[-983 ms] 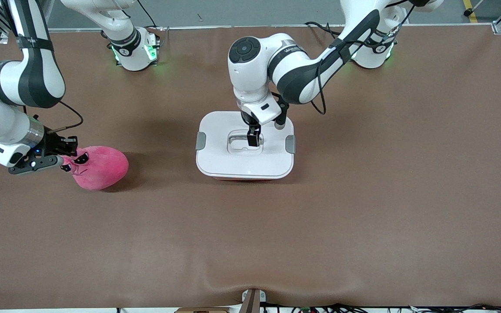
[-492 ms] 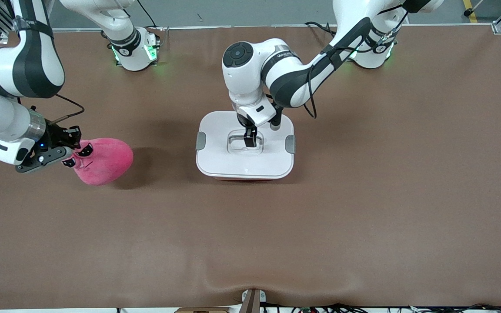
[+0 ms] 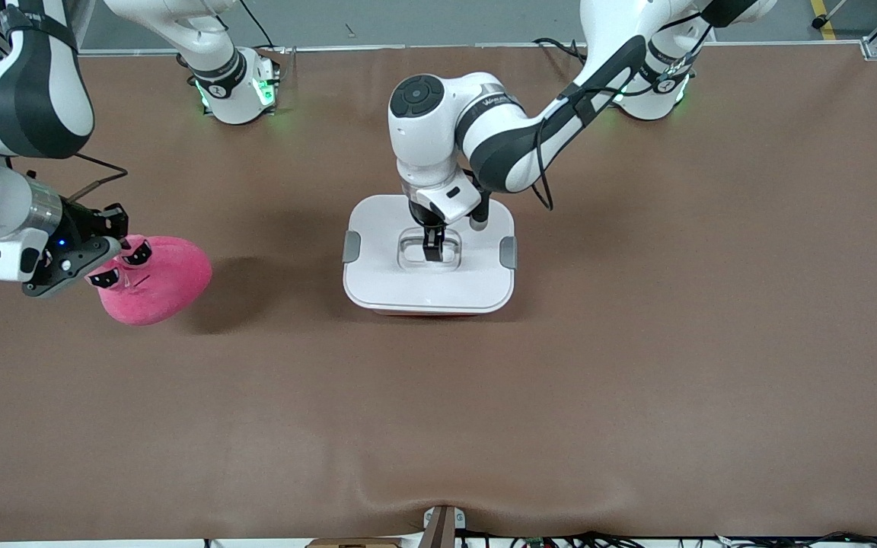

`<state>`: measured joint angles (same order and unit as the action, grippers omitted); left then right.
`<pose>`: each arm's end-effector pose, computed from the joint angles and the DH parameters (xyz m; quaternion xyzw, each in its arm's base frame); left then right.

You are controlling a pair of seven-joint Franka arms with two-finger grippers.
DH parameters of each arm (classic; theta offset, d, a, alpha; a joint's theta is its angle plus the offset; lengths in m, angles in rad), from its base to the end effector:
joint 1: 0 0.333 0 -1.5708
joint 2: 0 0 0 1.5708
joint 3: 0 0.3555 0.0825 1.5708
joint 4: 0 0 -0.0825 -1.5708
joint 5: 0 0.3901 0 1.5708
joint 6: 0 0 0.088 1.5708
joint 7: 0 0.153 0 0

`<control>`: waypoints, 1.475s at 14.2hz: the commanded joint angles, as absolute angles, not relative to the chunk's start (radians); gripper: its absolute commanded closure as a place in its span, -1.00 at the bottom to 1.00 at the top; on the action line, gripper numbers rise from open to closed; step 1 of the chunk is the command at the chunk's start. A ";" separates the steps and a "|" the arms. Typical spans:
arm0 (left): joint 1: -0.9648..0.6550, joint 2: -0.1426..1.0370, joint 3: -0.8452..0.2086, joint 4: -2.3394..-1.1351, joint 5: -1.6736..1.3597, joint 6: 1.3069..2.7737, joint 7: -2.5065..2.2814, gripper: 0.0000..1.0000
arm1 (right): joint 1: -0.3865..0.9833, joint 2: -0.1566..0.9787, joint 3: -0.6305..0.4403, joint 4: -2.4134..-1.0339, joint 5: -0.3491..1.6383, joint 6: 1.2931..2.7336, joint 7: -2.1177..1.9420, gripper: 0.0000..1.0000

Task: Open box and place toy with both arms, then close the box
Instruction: 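Grasp the lid handle with the left gripper while the right gripper grasps the plush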

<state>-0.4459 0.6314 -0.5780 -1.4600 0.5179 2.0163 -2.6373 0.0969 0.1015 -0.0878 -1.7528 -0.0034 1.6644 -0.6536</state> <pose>0.4864 -0.5590 0.3440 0.7329 0.6764 0.0643 0.0355 0.5731 0.0063 0.4818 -0.9413 -0.3240 0.0917 0.0242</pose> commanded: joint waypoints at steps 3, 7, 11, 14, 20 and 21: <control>-0.472 0.667 -0.572 -1.425 0.543 2.022 -2.668 -0.27 | 0.136 0.101 -0.091 -1.712 -0.005 1.615 -0.775 1.00; -0.472 0.667 -0.572 -1.428 0.531 2.026 -2.680 0.15 | 0.202 0.101 -0.091 -1.700 -0.005 1.575 -0.807 1.00; -0.471 0.663 -0.574 -1.427 0.531 2.026 -2.688 1.00 | 0.256 0.100 -0.091 -1.698 -0.008 1.577 -0.854 1.00; -0.469 0.646 -0.575 -1.427 0.531 2.025 -2.684 1.00 | 0.256 0.100 -0.091 -1.690 -0.011 1.578 -0.934 1.00; -0.456 0.562 -0.583 -1.427 0.463 1.959 -2.655 1.00 | 0.282 0.094 -0.091 -1.694 -0.015 1.578 -1.107 1.00; -0.451 0.540 -0.583 -1.427 0.444 1.933 -2.620 1.00 | 0.304 0.092 -0.091 -1.692 -0.018 1.585 -1.117 1.00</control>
<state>-0.4574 0.6025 -0.5818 -1.4212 0.4829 1.9900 -2.6649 0.2618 0.1015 -0.0844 -1.7081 -0.0031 1.5960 -1.0850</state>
